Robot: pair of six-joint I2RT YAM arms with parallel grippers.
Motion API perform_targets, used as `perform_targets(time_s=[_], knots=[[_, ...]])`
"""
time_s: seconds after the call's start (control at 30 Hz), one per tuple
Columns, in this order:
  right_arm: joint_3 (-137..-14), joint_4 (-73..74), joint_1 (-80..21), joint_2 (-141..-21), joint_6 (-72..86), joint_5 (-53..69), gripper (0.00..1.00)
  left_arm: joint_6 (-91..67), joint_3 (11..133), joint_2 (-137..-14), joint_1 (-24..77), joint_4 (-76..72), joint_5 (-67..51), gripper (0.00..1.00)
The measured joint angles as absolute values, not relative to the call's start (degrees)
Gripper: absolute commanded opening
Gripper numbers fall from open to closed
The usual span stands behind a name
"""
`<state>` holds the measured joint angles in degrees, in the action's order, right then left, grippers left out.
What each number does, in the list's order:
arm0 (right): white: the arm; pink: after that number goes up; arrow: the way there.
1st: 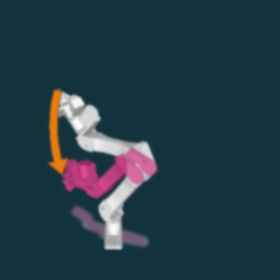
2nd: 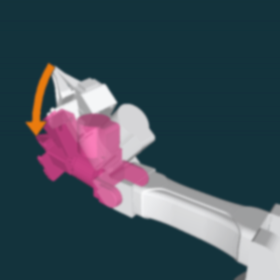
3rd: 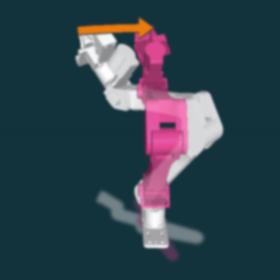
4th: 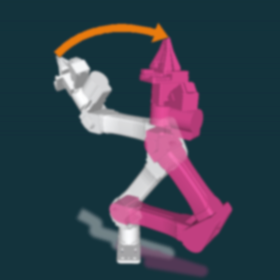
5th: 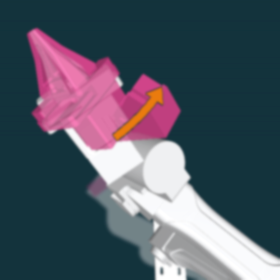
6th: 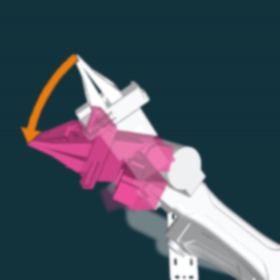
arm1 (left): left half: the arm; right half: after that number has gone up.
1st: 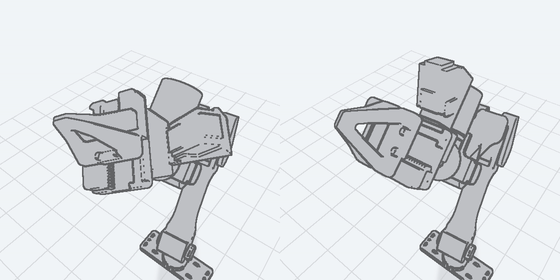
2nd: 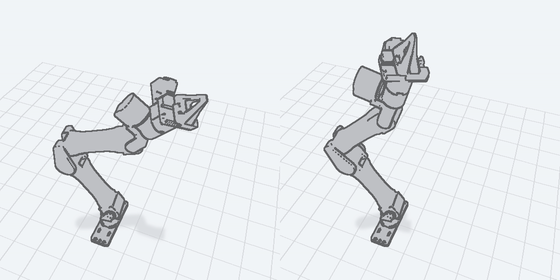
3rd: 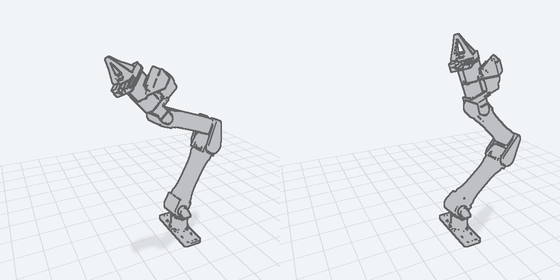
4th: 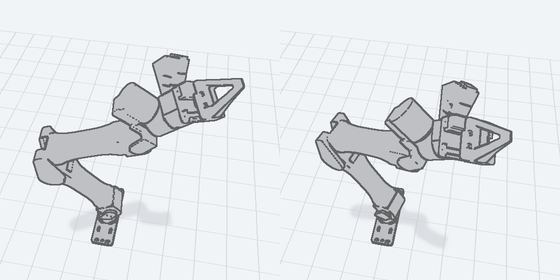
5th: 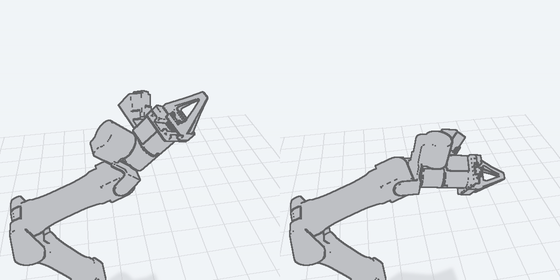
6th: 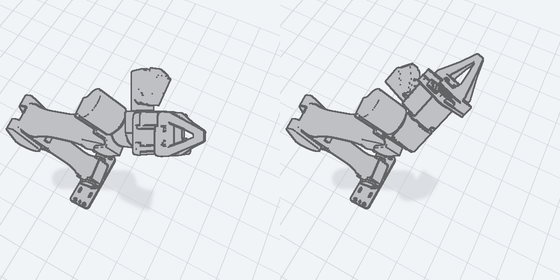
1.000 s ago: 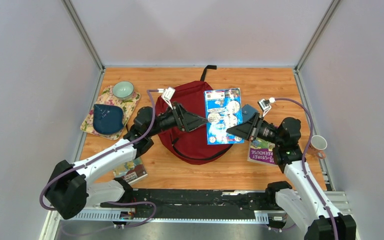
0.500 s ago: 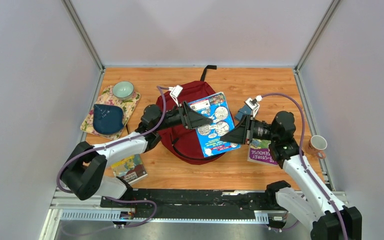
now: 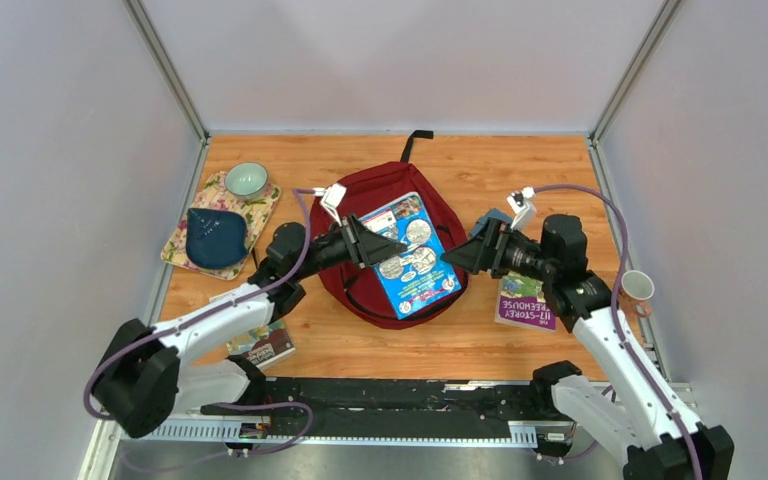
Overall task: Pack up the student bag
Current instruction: Pick up the book from the center of the board.
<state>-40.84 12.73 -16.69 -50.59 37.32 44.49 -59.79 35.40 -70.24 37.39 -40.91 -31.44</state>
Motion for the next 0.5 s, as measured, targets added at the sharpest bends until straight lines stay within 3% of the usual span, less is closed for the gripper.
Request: perform_targets(time_s=[0.2,0.5], knots=[[-33.50,14.76,-16.53,-39.77,42.72,30.00,0.92,-56.16,28.49,-56.47,36.62,-34.24,-17.63,0.00],[-20.36,-0.56,-22.59,-37.23,59.90,32.40,0.93,-59.40,23.40,-53.32,36.32,-39.09,-5.72,0.00]])
